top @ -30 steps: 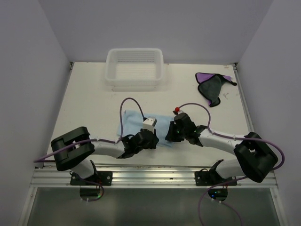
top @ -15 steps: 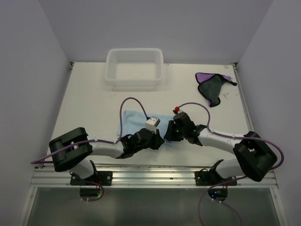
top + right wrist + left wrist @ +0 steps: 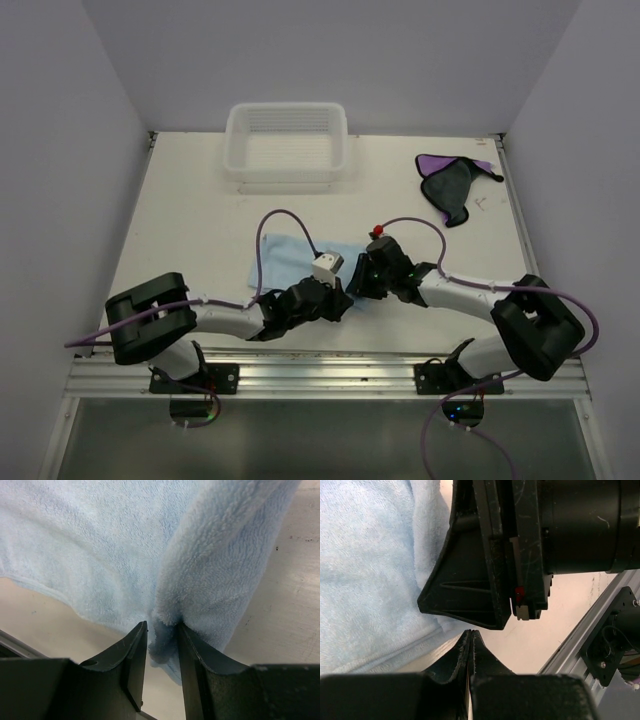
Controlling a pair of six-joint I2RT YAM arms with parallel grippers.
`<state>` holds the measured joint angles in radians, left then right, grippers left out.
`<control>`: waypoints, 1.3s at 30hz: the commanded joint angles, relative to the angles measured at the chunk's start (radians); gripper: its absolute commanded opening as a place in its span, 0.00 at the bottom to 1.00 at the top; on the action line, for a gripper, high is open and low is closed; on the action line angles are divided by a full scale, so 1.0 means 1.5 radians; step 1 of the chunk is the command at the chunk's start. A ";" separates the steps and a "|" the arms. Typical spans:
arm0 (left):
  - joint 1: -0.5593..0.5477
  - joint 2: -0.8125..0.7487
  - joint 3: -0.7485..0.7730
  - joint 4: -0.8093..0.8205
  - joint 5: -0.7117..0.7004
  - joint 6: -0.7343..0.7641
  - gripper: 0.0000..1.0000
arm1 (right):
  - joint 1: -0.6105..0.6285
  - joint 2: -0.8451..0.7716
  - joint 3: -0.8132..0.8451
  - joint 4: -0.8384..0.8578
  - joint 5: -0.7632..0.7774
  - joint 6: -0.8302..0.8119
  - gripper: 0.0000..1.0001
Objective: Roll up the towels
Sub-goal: Roll the towel
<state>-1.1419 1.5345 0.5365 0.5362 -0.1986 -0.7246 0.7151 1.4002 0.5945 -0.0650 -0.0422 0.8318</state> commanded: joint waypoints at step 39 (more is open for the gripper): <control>-0.062 0.106 0.041 0.083 -0.252 -0.114 0.00 | 0.001 0.026 0.014 -0.057 0.003 0.103 0.42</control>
<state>-1.2289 1.6749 0.5816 0.6121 -0.4999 -0.8803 0.7143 1.4242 0.6247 -0.0914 -0.0399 0.9680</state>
